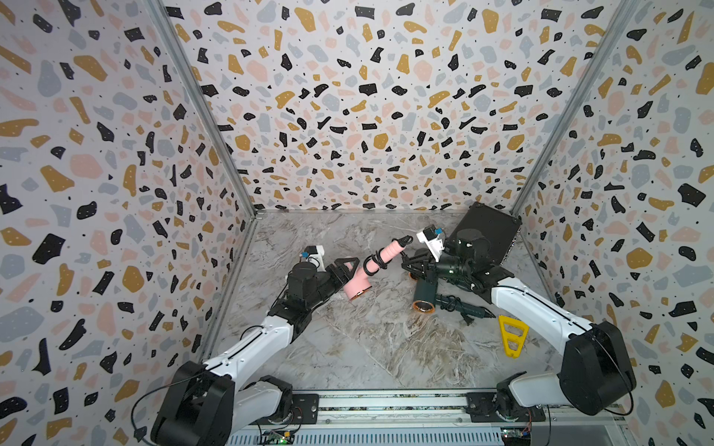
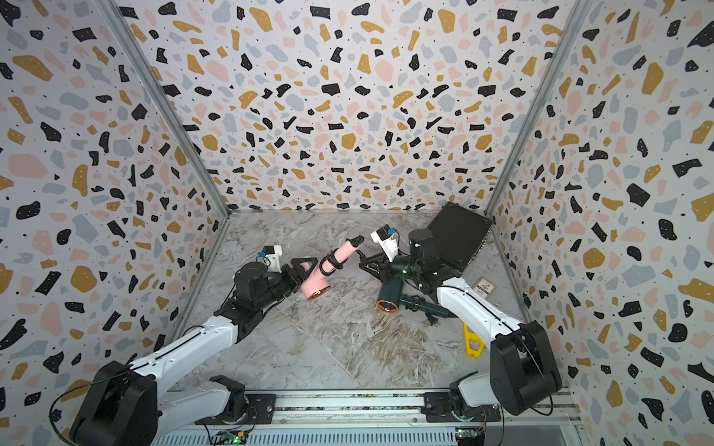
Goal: Wrap the cord around the hair dryer
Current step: Wrap the power cord around the hair dryer, then place the hair dryer at the center of the board.
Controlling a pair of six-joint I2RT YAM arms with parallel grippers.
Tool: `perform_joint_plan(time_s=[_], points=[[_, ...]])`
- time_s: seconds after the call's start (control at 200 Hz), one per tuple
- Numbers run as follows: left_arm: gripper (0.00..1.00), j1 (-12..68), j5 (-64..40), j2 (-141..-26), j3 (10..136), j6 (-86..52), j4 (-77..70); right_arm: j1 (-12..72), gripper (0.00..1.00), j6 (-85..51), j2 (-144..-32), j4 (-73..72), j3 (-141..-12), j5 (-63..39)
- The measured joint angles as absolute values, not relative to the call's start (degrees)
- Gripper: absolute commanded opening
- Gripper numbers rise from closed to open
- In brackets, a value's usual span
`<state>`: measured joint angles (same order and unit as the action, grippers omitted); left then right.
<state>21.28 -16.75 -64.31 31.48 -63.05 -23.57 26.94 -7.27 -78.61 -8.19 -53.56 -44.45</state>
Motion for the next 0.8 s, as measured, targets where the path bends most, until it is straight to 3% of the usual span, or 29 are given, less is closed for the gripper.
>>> perform_joint_plan(time_s=[0.305,0.466,0.801], points=[[0.0,21.6,-8.8,-56.3,31.8,-66.1,-11.2,40.4,0.0,-0.8,-78.0,-13.1,-50.5,-25.3],[0.0,21.6,-2.4,-54.4,36.1,-60.9,1.7,44.2,0.0,3.4,-78.0,-11.3,-50.3,-16.7],[0.0,21.7,9.9,-57.7,46.3,-43.7,16.3,45.9,0.0,5.5,-83.3,5.8,-61.3,-10.7]])
